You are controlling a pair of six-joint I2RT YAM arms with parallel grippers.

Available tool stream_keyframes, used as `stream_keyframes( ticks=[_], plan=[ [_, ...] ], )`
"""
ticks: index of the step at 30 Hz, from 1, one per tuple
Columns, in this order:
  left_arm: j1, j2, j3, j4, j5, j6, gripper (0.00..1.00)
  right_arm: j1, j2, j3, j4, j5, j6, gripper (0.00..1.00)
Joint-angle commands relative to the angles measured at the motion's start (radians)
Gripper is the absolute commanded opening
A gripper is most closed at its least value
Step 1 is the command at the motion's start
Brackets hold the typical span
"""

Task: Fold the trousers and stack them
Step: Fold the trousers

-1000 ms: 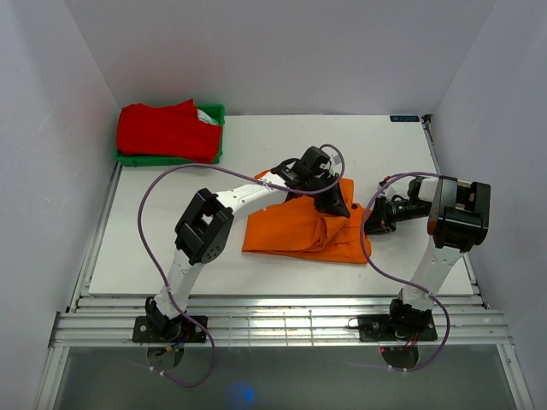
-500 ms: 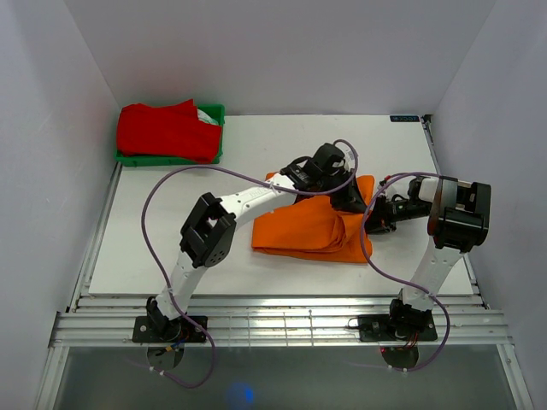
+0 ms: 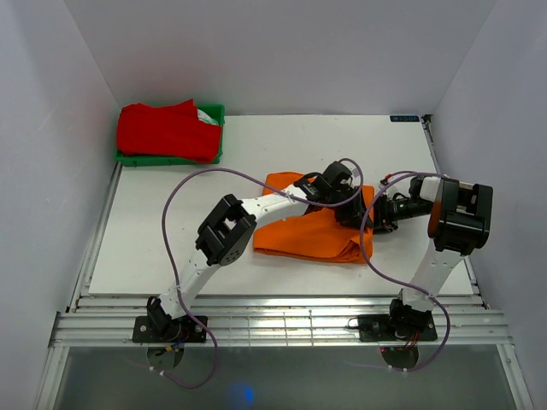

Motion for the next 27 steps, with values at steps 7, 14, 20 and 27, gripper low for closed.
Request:
stream_keyframes(
  ticks=[7,14,20,27],
  plan=[
    [0.065,-0.177,-0.077,-0.001,0.021,0.100,0.63,-0.084,-0.064,0.211,-0.224,0.182,-0.186,0.62],
    [0.183,-0.419,-0.258,-0.043,0.058,0.282,0.64,-0.204,-0.053,0.416,-0.437,0.237,-0.351,0.63],
    [0.318,-0.572,-0.361,-0.239,0.293,0.690,0.65,-0.051,-0.183,0.403,-0.563,0.054,-0.393,0.72],
    [0.545,-0.626,-0.629,-0.397,0.514,0.934,0.64,0.274,-0.232,0.193,-0.517,0.120,-0.441,0.72]
  ],
)
